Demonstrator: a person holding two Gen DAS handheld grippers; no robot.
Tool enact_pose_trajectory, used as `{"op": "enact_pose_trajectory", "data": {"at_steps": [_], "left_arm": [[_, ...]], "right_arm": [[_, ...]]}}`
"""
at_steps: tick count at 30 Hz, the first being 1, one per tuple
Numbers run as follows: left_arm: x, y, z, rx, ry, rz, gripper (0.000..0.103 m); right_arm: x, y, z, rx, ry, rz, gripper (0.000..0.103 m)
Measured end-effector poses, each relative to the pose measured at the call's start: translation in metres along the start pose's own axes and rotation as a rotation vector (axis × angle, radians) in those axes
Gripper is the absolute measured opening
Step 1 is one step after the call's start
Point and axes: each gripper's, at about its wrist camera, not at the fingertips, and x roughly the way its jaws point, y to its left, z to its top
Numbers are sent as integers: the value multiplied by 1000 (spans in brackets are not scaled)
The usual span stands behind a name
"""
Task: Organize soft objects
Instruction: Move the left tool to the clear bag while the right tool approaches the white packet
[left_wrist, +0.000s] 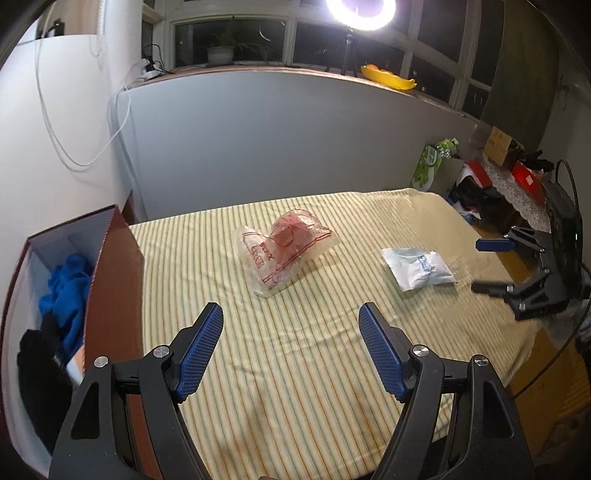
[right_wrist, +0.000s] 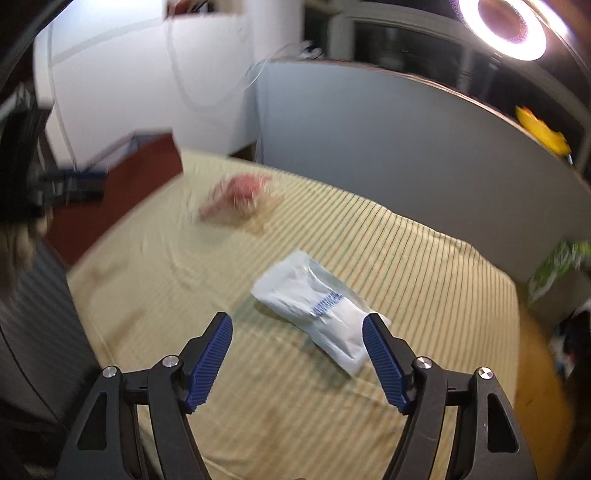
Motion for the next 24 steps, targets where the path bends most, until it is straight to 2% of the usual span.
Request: {"op": "enact_pose_trajectory", "data": {"at_steps": [5,12,21,24], "left_arm": [[13,-4,5,-4,17,-5,76],[22,-8,6,-2,33,-14,76],[25,1,12,-11,35,-18,76],[30,2,16,-18,37,-23,76]], "right_arm": [[30,8,-2,-165,74,-71,78],[71,15,7,-279,129,-108,78],[95,13,22,-319,159,-123,78],[102,4,27,-291,161,-174,78]]}}
